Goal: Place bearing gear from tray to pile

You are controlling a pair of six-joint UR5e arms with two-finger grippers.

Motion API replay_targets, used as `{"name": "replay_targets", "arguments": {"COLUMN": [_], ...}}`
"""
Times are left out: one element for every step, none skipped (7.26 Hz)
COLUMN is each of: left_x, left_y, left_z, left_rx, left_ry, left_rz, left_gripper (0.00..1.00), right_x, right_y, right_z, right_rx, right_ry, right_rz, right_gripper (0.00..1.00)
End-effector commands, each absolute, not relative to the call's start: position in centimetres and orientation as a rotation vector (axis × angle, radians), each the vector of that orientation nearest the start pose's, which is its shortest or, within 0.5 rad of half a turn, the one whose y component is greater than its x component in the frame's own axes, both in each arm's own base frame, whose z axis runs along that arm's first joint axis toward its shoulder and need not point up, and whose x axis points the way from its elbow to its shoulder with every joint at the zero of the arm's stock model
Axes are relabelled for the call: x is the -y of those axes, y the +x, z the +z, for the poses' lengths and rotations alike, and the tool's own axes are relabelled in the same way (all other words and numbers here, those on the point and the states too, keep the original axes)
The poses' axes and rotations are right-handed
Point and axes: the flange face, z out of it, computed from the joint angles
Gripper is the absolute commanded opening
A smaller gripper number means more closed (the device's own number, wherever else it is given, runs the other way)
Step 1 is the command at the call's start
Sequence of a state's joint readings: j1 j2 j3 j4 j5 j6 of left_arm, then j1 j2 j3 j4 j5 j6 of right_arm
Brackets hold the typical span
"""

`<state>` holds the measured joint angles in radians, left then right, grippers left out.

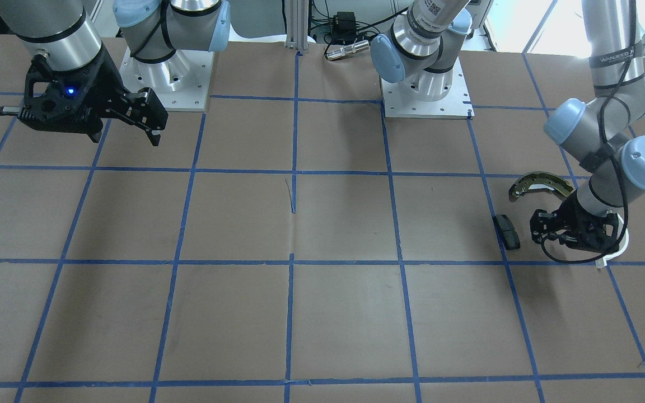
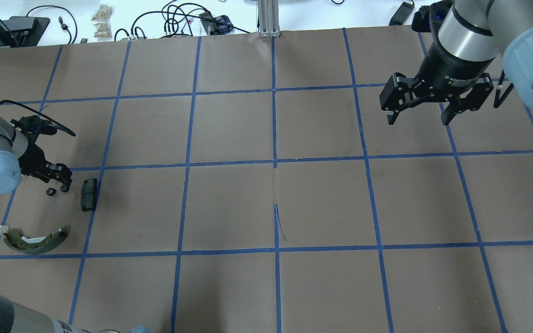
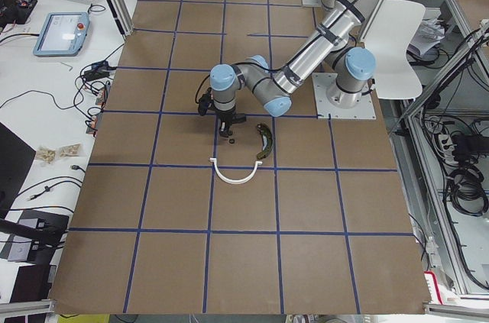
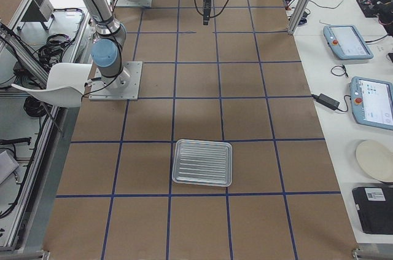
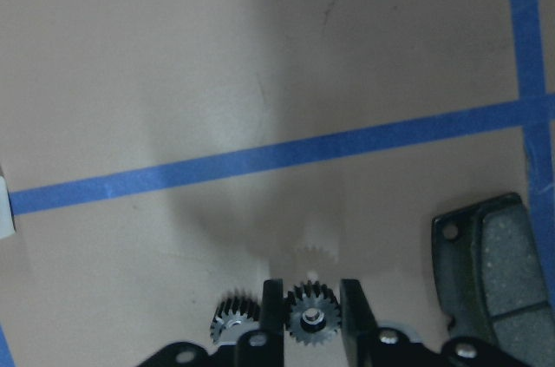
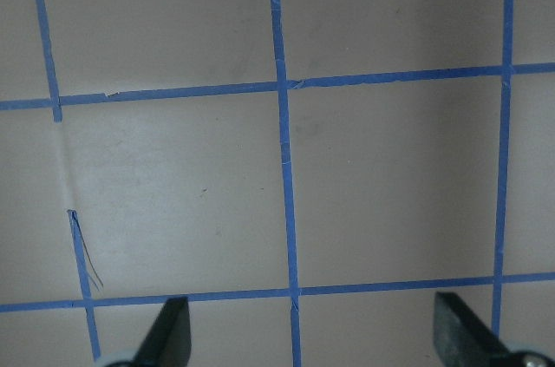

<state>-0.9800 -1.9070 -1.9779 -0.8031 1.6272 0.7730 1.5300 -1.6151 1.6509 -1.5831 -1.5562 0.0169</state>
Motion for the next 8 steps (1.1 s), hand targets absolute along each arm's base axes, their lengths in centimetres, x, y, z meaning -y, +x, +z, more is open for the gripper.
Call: {"name": "replay_targets", "arguments": {"left_x": [51.9,52.4,53.1,53.7,54.3,54.7,54.4,54.1], "left_y": [18.7,16.1,11.3,6.6,1.6,-4.3,-9.6,-12.1], "left_z": [24.1,27.3,29.6,31.8,35.0,38.8,43.4,47.6], "left_rx": [-3.029,-3.023,-3.048,-3.066,-3.093,-3.089,-3.078,-3.074], "left_ry": [0.28,0.303,0.202,0.105,0.009,-0.075,-0.033,-0.018], "left_rz": [-0.043,-0.059,-0.034,-0.007,0.042,0.077,0.108,0.104], "left_gripper": [1.0,1.0,1.0,1.0,1.0,1.0,1.0,1.0], "right_x": [47.6,47.6,47.6,47.7,47.7,47.7,47.7,47.7], "right_y": [11.4,11.4,11.4,11.4,11.4,11.4,11.4,11.4], "right_z": [47.2,47.2,47.3,47.4,47.4,47.4,47.4,47.4], "right_rx": [-3.126,-3.123,-3.123,-3.121,-3.12,-3.121,-3.121,-3.118], "right_ry": [0.094,0.098,0.096,0.096,0.096,0.096,0.098,0.098], "right_rz": [0.033,0.031,0.028,0.026,0.026,0.026,0.026,0.024], "right_gripper": [1.0,1.0,1.0,1.0,1.0,1.0,1.0,1.0]}}
